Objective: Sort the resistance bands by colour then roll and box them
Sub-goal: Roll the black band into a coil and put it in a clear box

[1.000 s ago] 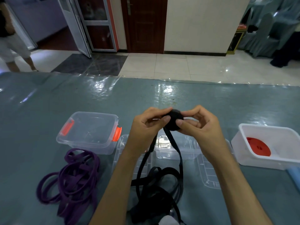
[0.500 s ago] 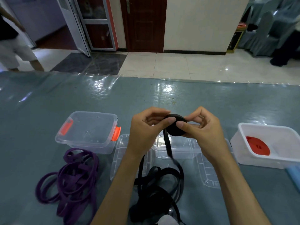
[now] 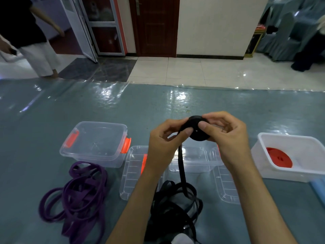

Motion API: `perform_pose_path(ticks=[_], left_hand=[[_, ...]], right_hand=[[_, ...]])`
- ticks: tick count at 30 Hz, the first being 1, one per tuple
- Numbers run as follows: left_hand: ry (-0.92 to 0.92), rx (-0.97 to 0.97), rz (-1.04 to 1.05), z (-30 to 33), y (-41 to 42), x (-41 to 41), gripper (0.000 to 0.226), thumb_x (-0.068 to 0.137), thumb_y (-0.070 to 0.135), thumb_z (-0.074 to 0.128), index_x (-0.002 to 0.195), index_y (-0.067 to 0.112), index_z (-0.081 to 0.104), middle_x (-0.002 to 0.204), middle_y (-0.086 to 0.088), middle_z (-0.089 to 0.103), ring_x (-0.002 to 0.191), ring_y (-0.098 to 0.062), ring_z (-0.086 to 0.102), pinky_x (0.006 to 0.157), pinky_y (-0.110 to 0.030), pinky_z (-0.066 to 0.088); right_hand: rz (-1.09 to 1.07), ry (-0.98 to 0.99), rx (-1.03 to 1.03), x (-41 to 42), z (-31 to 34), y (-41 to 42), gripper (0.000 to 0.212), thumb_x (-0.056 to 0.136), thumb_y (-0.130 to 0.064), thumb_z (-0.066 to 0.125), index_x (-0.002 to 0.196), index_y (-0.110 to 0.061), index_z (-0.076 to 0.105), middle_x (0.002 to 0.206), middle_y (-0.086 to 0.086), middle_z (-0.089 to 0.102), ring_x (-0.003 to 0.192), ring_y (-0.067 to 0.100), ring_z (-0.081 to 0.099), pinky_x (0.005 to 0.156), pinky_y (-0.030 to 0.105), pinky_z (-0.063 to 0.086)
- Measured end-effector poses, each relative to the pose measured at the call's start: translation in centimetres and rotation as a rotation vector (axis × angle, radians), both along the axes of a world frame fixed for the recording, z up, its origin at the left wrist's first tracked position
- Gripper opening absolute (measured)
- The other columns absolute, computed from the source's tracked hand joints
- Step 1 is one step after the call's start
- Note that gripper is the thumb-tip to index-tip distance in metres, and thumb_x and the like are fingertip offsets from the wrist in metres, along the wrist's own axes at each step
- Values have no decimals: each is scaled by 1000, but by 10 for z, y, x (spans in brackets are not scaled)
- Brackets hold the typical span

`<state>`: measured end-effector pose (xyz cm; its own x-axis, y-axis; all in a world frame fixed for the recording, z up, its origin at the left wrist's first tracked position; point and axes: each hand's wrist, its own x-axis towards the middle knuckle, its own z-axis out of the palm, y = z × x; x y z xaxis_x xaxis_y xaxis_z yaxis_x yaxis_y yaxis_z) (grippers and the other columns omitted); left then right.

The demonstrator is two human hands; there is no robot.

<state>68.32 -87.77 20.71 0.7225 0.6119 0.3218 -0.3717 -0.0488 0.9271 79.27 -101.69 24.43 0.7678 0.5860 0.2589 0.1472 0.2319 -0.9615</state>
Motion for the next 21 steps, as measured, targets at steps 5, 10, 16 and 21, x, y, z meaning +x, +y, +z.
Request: perform_pose_path(ticks=[5,10,16,21], left_hand=[[-83,62,83,1,-3,4,20,89,-1,80,107,9,79,101,-10,79,97,-25,77,86,-28,60],[-54,-4,0,5,0,2,27,92,2,78,115,15,79,109,-7,80,104,-18,77,89,-22,58],[0,82,-42,-1,6,-2,30,89,-2,80,118,8,79,108,-9,80,103,-24,77,91,-28,59],[-16,12,1,0,2,-2,30,89,0,81,117,9,79,112,-10,79,103,-23,76,88,-25,59]], right_hand=[[99,43,-44,0,-1,-1,23,80,-20,88,83,-16,65,94,13,81,84,32,81,70,32,64],[40,-38,33,2,3,-2,19,87,-16,83,104,-25,80,94,7,81,86,25,81,70,29,64],[115,-4,-77,7,-5,-4,27,80,-22,88,92,-16,64,95,9,81,82,30,81,68,31,63],[71,-82,30,4,-2,0,31,81,-25,89,110,-27,77,99,5,81,90,23,80,76,27,63]])
